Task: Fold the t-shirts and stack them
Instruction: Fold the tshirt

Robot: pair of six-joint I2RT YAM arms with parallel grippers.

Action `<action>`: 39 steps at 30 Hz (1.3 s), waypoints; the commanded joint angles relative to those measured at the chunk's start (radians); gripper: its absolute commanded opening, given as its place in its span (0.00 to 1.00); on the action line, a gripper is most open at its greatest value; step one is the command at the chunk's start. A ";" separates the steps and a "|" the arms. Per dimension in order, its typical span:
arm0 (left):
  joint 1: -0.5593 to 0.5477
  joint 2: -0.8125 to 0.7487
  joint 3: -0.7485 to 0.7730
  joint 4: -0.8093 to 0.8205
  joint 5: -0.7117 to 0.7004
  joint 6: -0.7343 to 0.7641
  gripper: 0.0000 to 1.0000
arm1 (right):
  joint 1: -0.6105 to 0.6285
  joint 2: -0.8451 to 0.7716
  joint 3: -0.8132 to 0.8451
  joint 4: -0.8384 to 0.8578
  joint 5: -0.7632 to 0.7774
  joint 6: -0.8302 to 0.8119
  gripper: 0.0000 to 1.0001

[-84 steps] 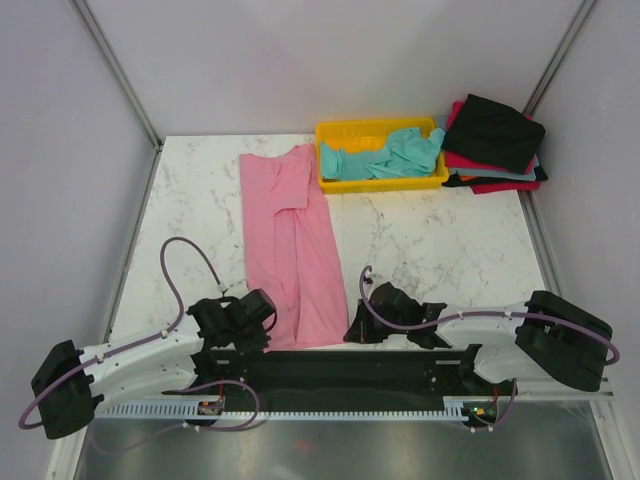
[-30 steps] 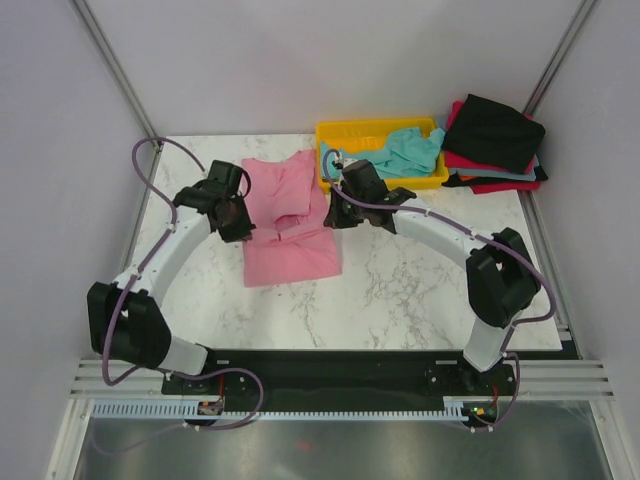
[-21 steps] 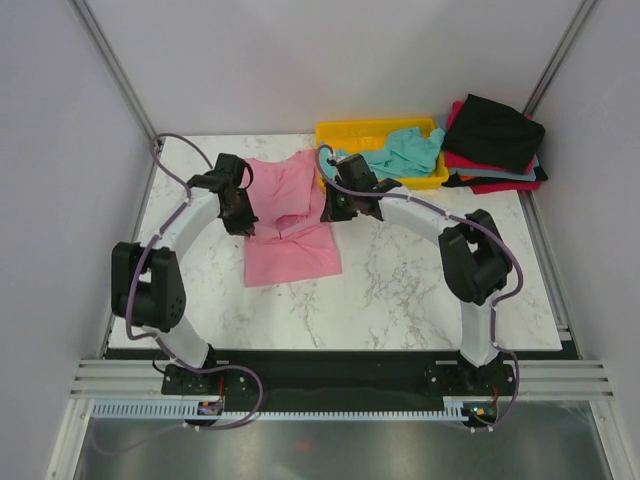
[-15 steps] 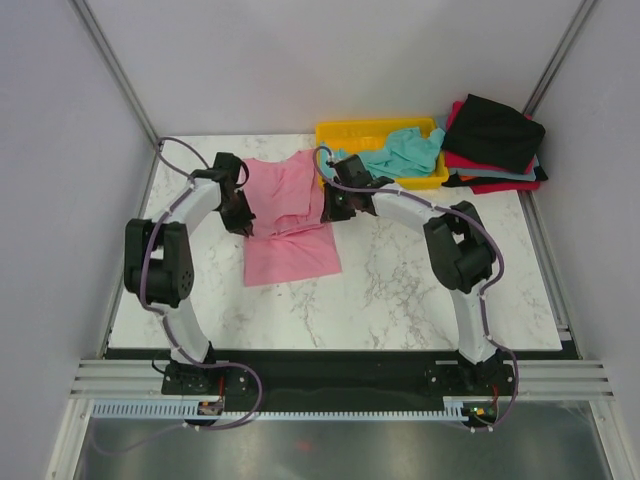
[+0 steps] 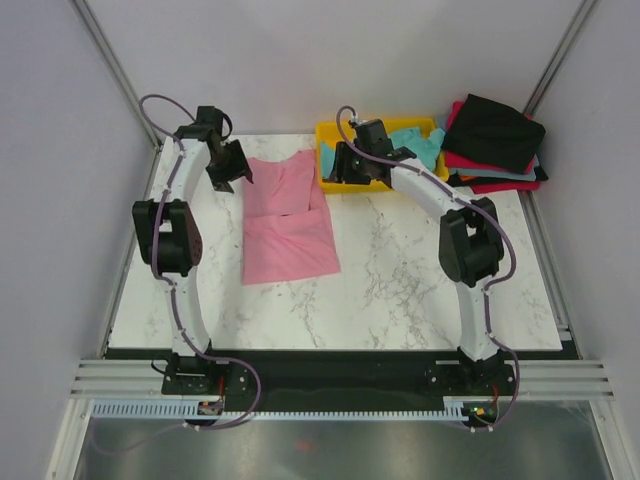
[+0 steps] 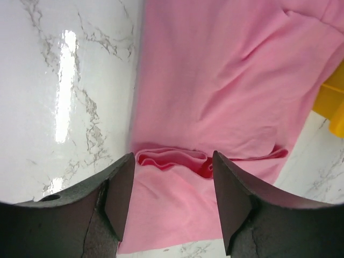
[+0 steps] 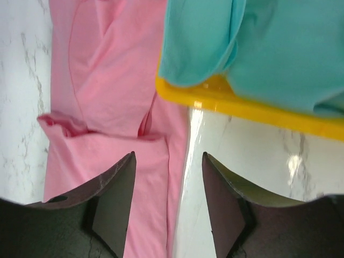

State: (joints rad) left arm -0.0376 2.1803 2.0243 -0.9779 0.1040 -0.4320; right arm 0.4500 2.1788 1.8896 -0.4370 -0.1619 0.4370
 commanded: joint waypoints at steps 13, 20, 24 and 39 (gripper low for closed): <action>-0.002 -0.790 -1.034 0.306 0.025 -0.145 0.66 | 0.105 -0.467 -0.883 0.323 -0.268 0.120 0.84; -0.002 -0.910 -1.286 0.407 0.026 -0.194 0.65 | 0.128 -0.413 -0.920 0.402 -0.294 0.143 0.79; -0.002 -0.929 -1.334 0.426 0.020 -0.206 0.64 | 0.147 -0.396 -0.916 0.415 -0.291 0.155 0.72; -0.002 -1.007 -1.481 0.639 0.063 -0.235 0.64 | 0.150 -0.349 -0.948 0.475 -0.298 0.146 0.05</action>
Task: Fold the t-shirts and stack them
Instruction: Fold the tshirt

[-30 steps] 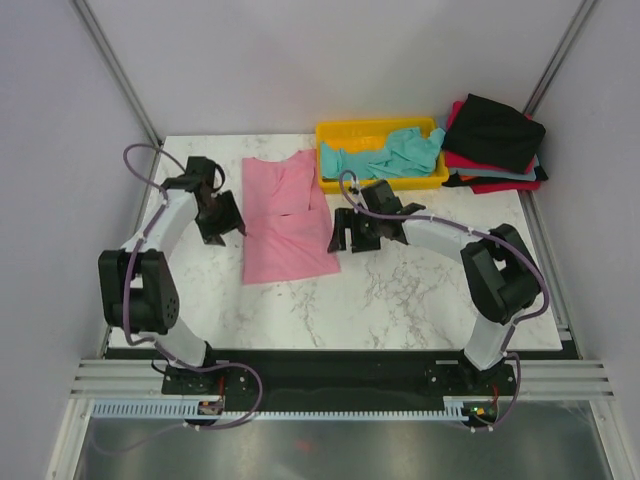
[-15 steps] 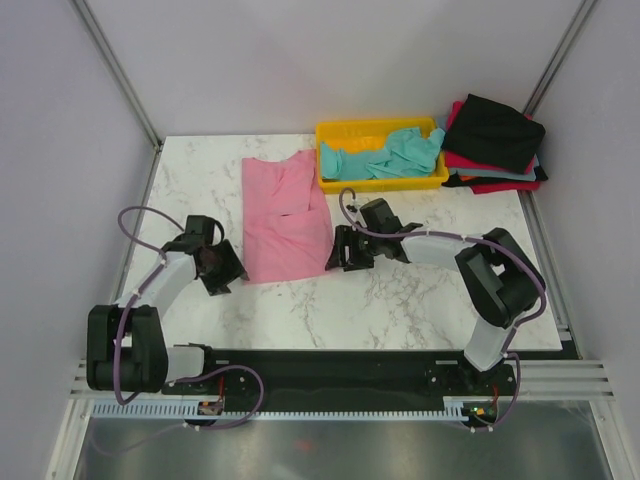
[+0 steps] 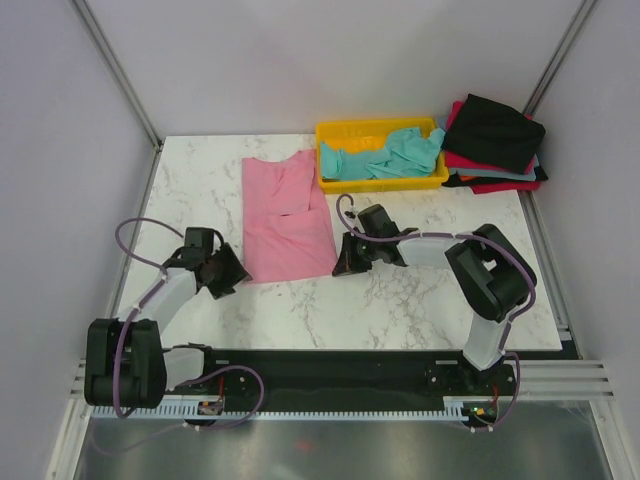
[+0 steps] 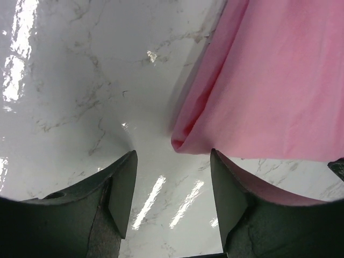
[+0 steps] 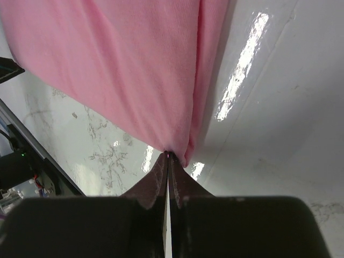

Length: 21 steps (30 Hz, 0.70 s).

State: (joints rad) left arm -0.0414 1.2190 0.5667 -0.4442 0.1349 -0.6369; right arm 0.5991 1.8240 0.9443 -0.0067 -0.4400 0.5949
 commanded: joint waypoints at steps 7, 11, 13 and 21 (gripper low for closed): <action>0.002 -0.006 -0.039 0.160 0.038 -0.041 0.55 | 0.002 0.017 -0.001 0.043 -0.028 -0.023 0.04; 0.000 0.008 -0.082 0.220 0.083 -0.058 0.44 | 0.001 0.024 0.002 0.045 -0.028 -0.023 0.02; 0.000 0.010 -0.106 0.246 0.092 -0.066 0.37 | 0.001 0.031 0.004 0.045 -0.029 -0.023 0.00; 0.000 0.001 -0.123 0.268 0.106 -0.055 0.09 | -0.001 0.005 -0.019 0.063 -0.046 -0.010 0.00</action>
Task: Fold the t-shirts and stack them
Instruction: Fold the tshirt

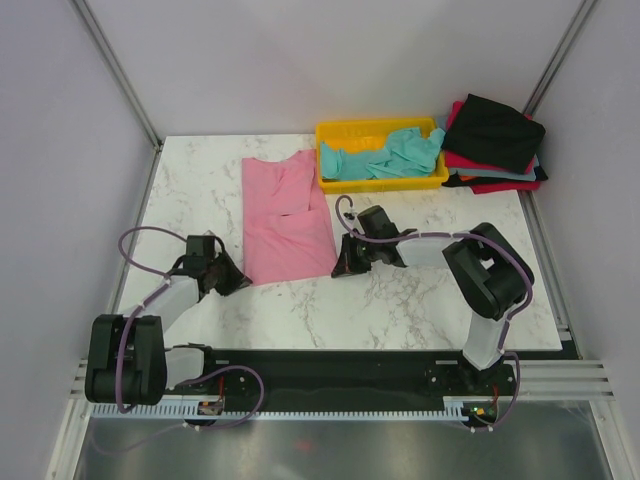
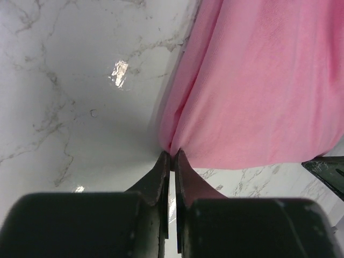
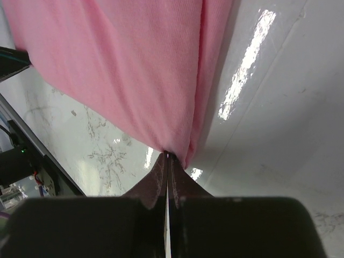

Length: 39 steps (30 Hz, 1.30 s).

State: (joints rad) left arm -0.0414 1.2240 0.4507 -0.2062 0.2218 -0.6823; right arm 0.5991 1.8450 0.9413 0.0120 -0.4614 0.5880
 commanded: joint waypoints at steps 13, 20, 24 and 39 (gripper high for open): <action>-0.051 -0.348 0.062 -0.292 0.053 -0.079 0.02 | 0.001 -0.279 -0.136 0.010 -0.013 0.035 0.00; -0.104 -0.405 0.079 -0.378 0.002 -0.117 0.02 | 0.002 -0.370 -0.203 -0.038 0.032 0.036 0.53; -0.104 -0.367 0.086 -0.378 0.001 -0.108 0.02 | 0.002 -0.294 -0.203 0.022 0.020 0.039 0.65; -0.104 -0.350 0.083 -0.369 -0.019 -0.106 0.02 | 0.015 -0.075 -0.137 0.109 -0.006 0.032 0.33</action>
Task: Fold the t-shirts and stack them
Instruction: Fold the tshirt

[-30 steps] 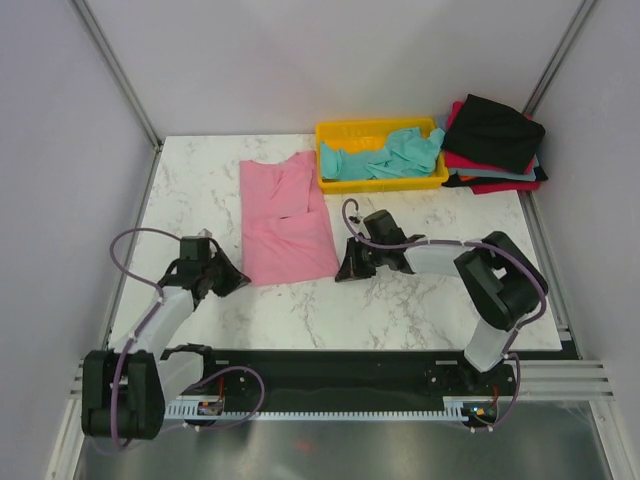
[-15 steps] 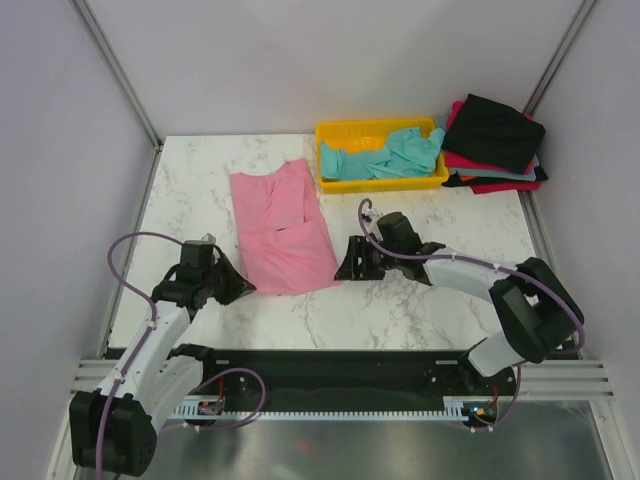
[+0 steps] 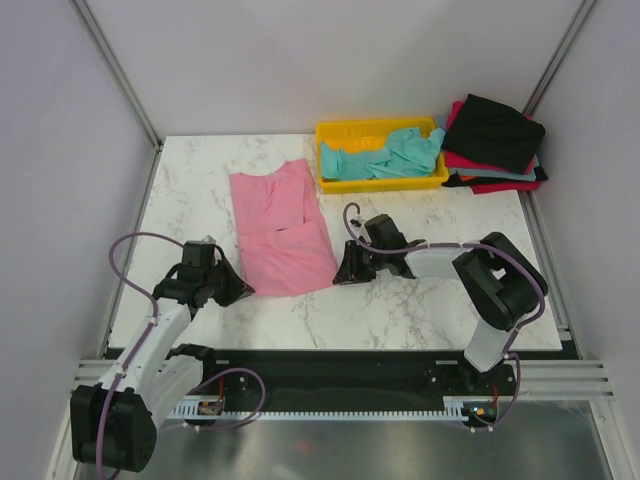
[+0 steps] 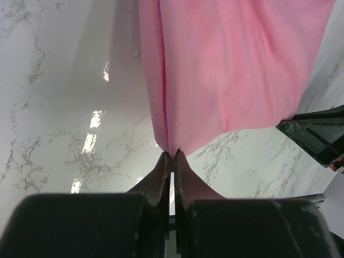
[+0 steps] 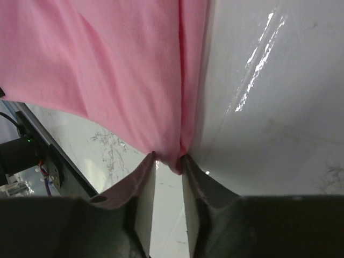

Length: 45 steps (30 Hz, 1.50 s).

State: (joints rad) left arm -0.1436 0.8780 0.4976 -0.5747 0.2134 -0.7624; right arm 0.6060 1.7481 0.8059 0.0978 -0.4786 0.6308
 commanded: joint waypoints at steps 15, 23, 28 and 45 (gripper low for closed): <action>-0.008 -0.178 0.058 -0.175 0.175 -0.080 0.02 | 0.077 -0.392 -0.198 -0.085 0.075 0.070 0.00; -0.008 -0.321 0.139 -0.419 0.213 -0.020 0.02 | 0.159 -0.774 -0.267 -0.332 0.147 0.174 0.00; -0.008 -0.321 0.295 -0.595 0.152 0.032 0.02 | 0.182 -0.972 -0.292 -0.490 0.176 0.243 0.00; -0.008 -0.099 0.512 -0.582 0.083 0.159 0.02 | 0.186 -0.872 0.037 -0.698 0.379 0.083 0.00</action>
State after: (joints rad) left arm -0.1539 0.7292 0.9428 -1.1984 0.3496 -0.6819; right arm 0.7963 0.8322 0.7296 -0.5274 -0.2081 0.8192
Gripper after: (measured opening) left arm 0.040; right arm 0.010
